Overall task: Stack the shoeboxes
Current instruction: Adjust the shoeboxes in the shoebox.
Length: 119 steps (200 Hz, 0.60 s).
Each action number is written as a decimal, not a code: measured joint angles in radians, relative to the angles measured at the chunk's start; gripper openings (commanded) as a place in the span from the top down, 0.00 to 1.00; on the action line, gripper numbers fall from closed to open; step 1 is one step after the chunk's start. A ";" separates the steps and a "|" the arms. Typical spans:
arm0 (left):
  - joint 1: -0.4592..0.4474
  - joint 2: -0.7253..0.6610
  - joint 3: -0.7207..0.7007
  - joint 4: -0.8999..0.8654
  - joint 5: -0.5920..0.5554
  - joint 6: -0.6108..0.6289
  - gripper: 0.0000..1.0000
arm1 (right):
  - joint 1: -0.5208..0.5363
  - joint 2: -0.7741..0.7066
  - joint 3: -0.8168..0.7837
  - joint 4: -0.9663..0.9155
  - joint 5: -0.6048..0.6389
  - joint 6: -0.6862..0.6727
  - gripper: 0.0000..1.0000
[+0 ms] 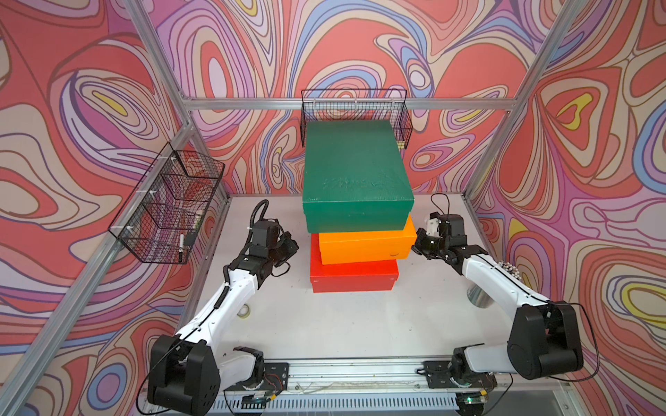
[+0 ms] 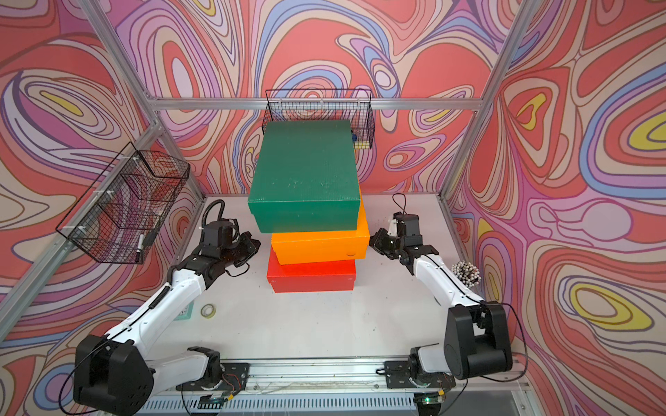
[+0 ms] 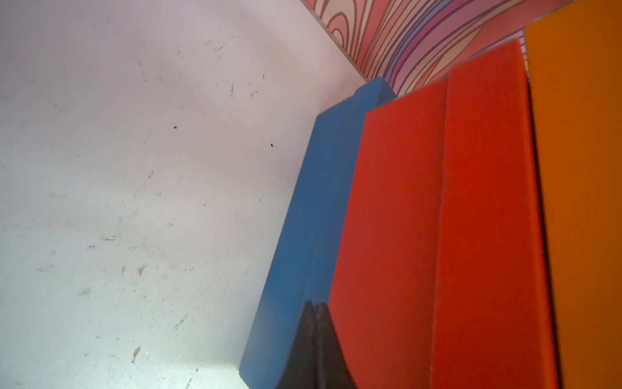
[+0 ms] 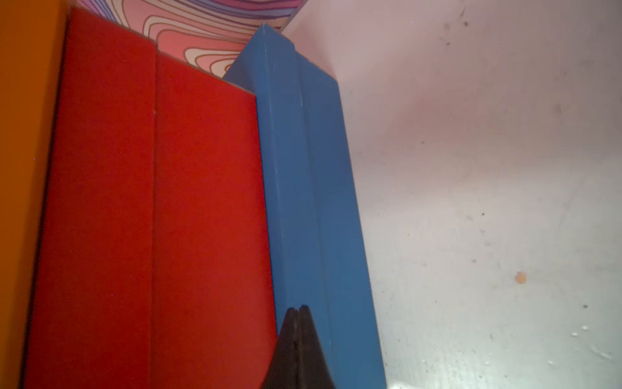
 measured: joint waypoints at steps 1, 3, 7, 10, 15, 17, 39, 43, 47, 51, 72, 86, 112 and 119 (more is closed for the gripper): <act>-0.002 0.000 0.000 0.000 0.001 0.000 0.99 | 0.001 -0.001 -0.001 0.000 -0.002 0.000 1.00; -0.004 0.000 0.000 0.001 0.002 0.000 0.99 | 0.003 -0.002 -0.003 0.001 -0.005 0.002 1.00; -0.008 0.000 0.000 0.000 0.003 0.000 0.99 | 0.010 -0.006 -0.009 0.005 -0.012 0.006 1.00; -0.011 0.003 -0.001 0.001 0.004 -0.001 0.99 | 0.013 -0.007 -0.012 0.008 -0.018 0.009 1.00; -0.014 0.005 -0.002 0.001 0.007 -0.003 0.99 | 0.021 -0.010 -0.019 0.016 -0.026 0.015 1.00; -0.016 0.008 -0.003 0.001 0.009 -0.003 0.99 | 0.024 -0.011 -0.021 0.020 -0.031 0.018 1.00; -0.029 0.040 -0.006 0.007 0.025 -0.015 0.99 | 0.048 -0.012 -0.046 0.066 -0.065 0.047 1.00; -0.031 0.047 -0.007 0.009 0.026 -0.018 0.99 | 0.051 -0.012 -0.049 0.072 -0.072 0.053 1.00; -0.032 0.053 -0.006 0.011 0.027 -0.020 0.99 | 0.055 -0.012 -0.051 0.078 -0.076 0.059 1.00; -0.033 0.060 -0.007 0.013 0.028 -0.023 0.99 | 0.059 -0.011 -0.053 0.084 -0.080 0.064 1.00; -0.044 0.083 -0.005 0.019 0.028 -0.030 0.99 | 0.074 -0.008 -0.053 0.127 -0.097 0.085 1.00; -0.053 0.100 0.006 0.023 0.028 -0.034 0.99 | 0.080 -0.003 -0.053 0.151 -0.103 0.100 1.00; -0.068 0.154 0.048 0.043 0.030 -0.042 0.99 | 0.082 0.005 -0.049 0.177 -0.106 0.118 1.00; -0.071 0.168 0.060 0.048 0.031 -0.045 0.99 | 0.082 0.008 -0.045 0.179 -0.106 0.121 1.00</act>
